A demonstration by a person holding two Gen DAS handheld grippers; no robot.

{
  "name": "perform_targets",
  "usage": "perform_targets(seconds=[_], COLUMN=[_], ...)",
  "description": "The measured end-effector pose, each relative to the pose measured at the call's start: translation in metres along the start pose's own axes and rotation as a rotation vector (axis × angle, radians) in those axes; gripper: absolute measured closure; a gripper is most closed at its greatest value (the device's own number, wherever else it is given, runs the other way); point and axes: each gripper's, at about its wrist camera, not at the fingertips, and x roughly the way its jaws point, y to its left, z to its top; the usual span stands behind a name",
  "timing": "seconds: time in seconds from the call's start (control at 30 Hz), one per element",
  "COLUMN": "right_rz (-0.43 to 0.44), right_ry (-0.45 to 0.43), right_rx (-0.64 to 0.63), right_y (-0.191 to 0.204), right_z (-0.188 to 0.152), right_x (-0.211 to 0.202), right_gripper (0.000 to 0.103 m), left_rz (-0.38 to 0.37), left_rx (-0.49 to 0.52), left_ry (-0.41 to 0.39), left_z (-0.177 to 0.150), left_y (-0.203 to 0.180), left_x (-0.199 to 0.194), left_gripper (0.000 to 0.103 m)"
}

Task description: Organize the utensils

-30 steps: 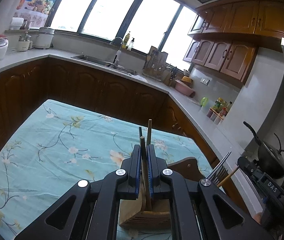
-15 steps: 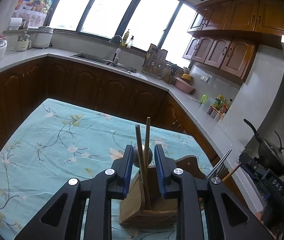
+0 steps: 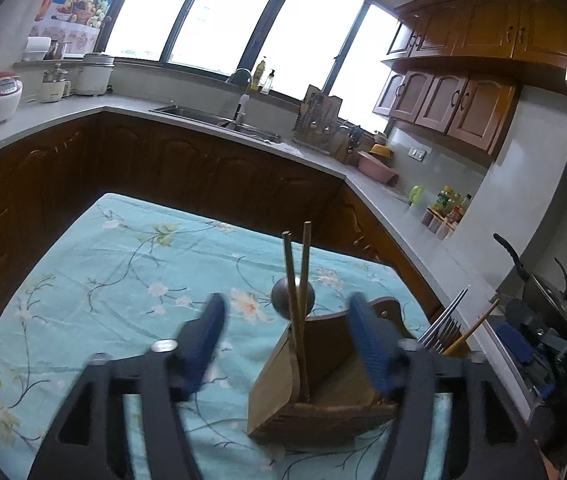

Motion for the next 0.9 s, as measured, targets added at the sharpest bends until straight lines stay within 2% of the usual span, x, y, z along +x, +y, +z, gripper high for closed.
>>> perform_targets(seconds=[0.13,0.2,0.67,0.9], right_rz=[0.003,0.005,0.016,-0.001], right_ry=[0.0,0.01,0.1,0.137], right_rx=[0.001,0.006,0.043,0.05], right_y=[0.001,0.002,-0.005,-0.009], right_z=[-0.005,-0.008,-0.062,-0.096], right_x=[-0.008,-0.011,-0.052,-0.08], right_gripper=[0.006,0.003,0.002,0.002], left_rz=[0.02,0.022,0.066,0.128], left_rx=[0.0,-0.004,-0.001,0.042], left_ry=[0.004,0.014,0.063,0.067], left_z=[-0.008,-0.012,-0.057,-0.092], left_y=[0.001,0.002,0.009,0.007], left_x=[-0.014,-0.021,-0.108,-0.157], left_gripper=[0.015,0.014,0.01,0.01])
